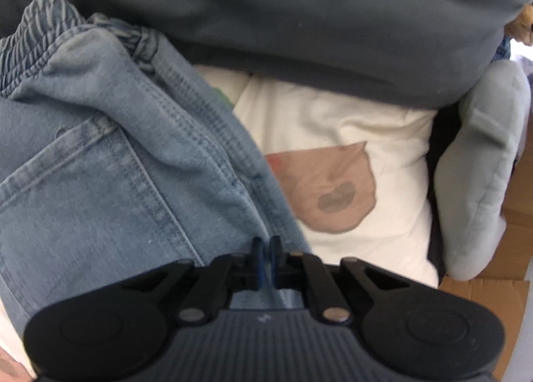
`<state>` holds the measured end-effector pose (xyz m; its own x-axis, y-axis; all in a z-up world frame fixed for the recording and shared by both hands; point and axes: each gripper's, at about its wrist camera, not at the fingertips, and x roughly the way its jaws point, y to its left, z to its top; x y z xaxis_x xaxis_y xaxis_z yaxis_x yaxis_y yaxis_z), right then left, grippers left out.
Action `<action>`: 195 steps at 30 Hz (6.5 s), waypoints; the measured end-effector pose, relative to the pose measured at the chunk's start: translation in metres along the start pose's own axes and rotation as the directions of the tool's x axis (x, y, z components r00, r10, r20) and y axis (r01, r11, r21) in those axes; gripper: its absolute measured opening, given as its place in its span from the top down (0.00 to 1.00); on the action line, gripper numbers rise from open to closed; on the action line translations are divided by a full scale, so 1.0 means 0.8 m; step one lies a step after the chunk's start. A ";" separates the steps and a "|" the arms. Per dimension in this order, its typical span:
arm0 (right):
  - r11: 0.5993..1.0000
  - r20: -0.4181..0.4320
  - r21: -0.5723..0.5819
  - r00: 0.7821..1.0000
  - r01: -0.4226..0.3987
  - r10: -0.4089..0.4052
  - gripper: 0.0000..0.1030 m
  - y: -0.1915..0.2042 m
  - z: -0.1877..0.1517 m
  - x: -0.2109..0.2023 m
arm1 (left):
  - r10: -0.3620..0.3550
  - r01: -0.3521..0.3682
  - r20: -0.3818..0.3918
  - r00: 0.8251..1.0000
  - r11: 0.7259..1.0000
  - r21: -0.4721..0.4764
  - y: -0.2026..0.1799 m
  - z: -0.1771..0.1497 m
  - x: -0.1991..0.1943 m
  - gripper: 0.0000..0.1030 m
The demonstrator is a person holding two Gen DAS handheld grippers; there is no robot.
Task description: Fold clothes
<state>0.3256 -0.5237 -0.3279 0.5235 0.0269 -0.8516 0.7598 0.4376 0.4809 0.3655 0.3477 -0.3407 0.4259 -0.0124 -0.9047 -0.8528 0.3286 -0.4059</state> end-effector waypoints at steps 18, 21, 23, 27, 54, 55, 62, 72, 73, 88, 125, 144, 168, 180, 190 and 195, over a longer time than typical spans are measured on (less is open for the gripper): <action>0.988 -0.139 -0.145 0.987 0.059 -0.080 0.50 0.048 -0.044 0.071 | -0.016 0.017 -0.017 1.000 0.998 0.058 0.021 0.006 0.007 0.96; 0.982 -0.109 -0.125 0.982 0.142 -0.156 0.50 0.059 -0.052 0.092 | -0.023 0.024 -0.014 1.000 0.997 0.068 0.027 0.005 0.005 0.96; 0.977 -0.091 -0.100 0.976 0.188 -0.197 0.50 0.066 -0.055 0.105 | -0.030 0.031 -0.014 0.999 0.997 0.073 0.032 0.005 0.004 0.96; 0.956 -0.032 -0.059 0.957 0.288 -0.290 0.51 0.079 -0.058 0.120 | -0.046 0.047 -0.016 0.999 0.996 0.078 0.047 0.003 0.000 0.96; 0.905 0.180 0.078 0.887 0.418 -0.425 0.87 0.073 -0.088 0.122 | -0.114 0.115 -0.021 0.993 0.989 0.093 0.076 -0.015 -0.004 0.96; 0.914 0.181 0.084 0.895 0.398 -0.407 0.94 0.073 -0.088 0.117 | -0.117 0.119 -0.021 0.993 0.988 0.094 0.076 -0.015 -0.005 0.96; 0.964 0.216 0.105 0.940 0.245 -0.263 1.00 0.074 -0.095 0.079 | -0.158 0.158 -0.002 0.987 0.980 0.118 0.072 -0.016 -0.015 0.97; 0.989 0.271 0.108 0.955 0.097 -0.123 1.00 0.070 -0.092 0.043 | -0.198 0.195 0.018 0.980 0.973 0.125 0.067 -0.012 -0.028 0.97; 0.989 0.272 0.115 0.955 0.090 -0.119 1.00 0.069 -0.090 0.043 | -0.202 0.198 0.021 0.979 0.973 0.123 0.067 -0.012 -0.029 0.97; 0.985 0.307 0.172 0.948 0.030 -0.082 1.00 0.089 -0.085 0.059 | -0.229 0.225 0.051 0.972 0.972 0.074 0.053 -0.007 -0.009 0.97; 0.989 0.233 0.087 0.968 -0.120 0.096 0.59 0.020 -0.111 -0.066 | -0.140 0.292 -0.270 0.953 0.664 0.688 -0.085 -0.144 -0.017 0.59; 0.992 0.140 -0.083 0.984 -0.097 0.108 0.55 -0.041 -0.163 -0.084 | 0.007 0.369 -0.371 0.929 -0.126 0.921 -0.143 -0.306 0.022 0.55; 0.988 0.120 -0.127 0.988 -0.086 0.101 0.55 -0.078 -0.206 -0.041 | 0.221 0.396 -0.329 0.918 -0.531 0.749 -0.142 -0.374 0.072 0.93; 0.971 0.138 -0.216 0.981 -0.102 0.134 0.52 -0.052 -0.204 -0.041 | 0.122 0.315 -0.304 0.945 -0.594 0.740 -0.145 -0.374 0.055 0.98; 0.973 0.124 -0.215 0.985 -0.089 0.118 0.51 -0.057 -0.206 -0.038 | 0.160 0.345 -0.308 0.938 -0.529 0.775 -0.157 -0.387 0.078 0.91; 0.974 0.142 -0.216 0.985 -0.062 0.094 0.51 -0.062 -0.205 -0.046 | 0.134 0.394 -0.384 0.914 -0.527 0.753 -0.172 -0.419 0.075 0.84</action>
<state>0.2054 -0.3988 -0.3547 0.6422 -0.0595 -0.7642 0.6245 0.6187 0.4766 0.4071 -0.0150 -0.3824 0.1589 -0.3295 -0.9307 0.8447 0.5334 -0.0446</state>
